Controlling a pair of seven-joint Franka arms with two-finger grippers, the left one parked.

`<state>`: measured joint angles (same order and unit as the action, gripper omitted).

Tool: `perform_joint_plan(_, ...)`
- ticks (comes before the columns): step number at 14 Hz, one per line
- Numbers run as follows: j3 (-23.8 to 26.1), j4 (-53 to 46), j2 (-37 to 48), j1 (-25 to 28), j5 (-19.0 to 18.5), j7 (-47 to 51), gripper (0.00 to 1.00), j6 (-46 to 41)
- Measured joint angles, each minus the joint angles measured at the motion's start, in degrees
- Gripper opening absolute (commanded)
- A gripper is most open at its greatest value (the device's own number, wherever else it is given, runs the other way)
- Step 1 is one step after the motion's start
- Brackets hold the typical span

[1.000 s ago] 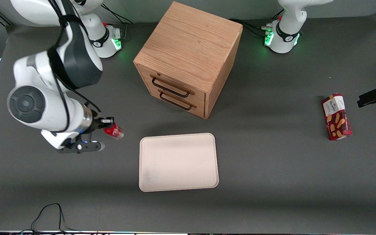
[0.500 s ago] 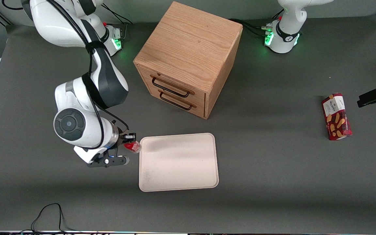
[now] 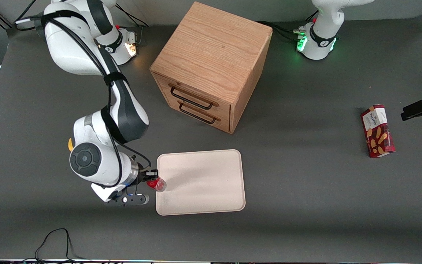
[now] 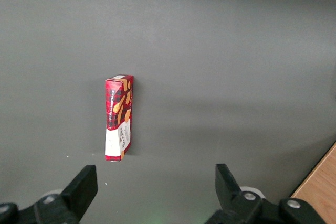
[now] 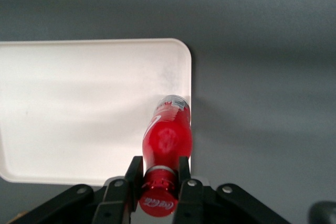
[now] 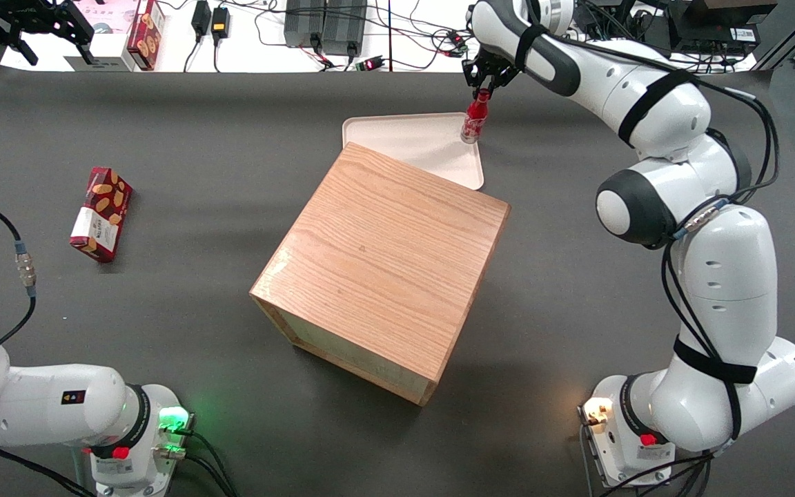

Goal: Place coke bottle on tray
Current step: 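Lower the bottle onto the tray's edge and open the right gripper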

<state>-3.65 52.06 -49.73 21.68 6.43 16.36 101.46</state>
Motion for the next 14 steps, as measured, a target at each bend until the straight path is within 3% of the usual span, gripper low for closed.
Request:
perform_joint_plan(10, 0.5, -1.5, -4.1, 0.0, 0.0, 1.1, 0.0, 6.9)
perform_joint_plan(11, 0.5, -1.6, -4.2, 0.0, 0.0, 1.1, 0.2, 7.2)
perform_joint_plan(13, 0.5, -1.9, -4.5, 0.1, 0.0, 1.2, 0.45, 7.6)
perform_joint_plan(14, 0.5, -1.9, -4.6, 0.2, 0.0, 1.2, 0.68, 7.7)
